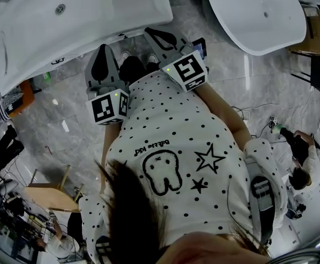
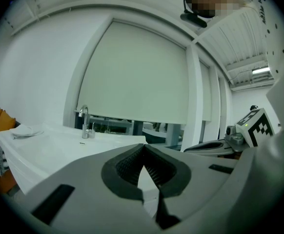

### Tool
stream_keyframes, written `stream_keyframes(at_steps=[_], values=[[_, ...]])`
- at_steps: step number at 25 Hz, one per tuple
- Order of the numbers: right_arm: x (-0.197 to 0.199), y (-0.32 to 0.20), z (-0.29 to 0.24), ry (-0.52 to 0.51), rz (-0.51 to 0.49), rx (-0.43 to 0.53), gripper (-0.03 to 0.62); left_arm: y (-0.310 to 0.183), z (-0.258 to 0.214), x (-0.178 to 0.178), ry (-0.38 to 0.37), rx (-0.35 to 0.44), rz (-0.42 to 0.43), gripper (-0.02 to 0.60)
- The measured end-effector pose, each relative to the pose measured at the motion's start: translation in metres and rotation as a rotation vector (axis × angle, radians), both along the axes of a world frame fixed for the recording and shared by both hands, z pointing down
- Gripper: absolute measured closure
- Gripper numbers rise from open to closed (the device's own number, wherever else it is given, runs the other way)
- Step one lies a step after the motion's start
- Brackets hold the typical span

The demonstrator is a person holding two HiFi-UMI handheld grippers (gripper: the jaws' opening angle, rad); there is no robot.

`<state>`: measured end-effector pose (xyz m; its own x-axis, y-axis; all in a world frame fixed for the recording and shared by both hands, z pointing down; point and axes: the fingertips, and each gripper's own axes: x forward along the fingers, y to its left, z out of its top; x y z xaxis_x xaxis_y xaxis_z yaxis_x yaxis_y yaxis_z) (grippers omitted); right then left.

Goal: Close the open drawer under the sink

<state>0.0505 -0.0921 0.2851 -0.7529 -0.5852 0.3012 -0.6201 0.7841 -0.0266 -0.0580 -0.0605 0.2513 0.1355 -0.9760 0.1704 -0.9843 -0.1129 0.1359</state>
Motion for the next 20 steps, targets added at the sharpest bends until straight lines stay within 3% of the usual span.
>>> stream_keyframes(at_steps=[20], values=[[0.0014,-0.0043,-0.0032,-0.001,0.011,0.013,0.579,-0.0051,-0.0030,0.0005,-0.012,0.009,0.008,0.577]])
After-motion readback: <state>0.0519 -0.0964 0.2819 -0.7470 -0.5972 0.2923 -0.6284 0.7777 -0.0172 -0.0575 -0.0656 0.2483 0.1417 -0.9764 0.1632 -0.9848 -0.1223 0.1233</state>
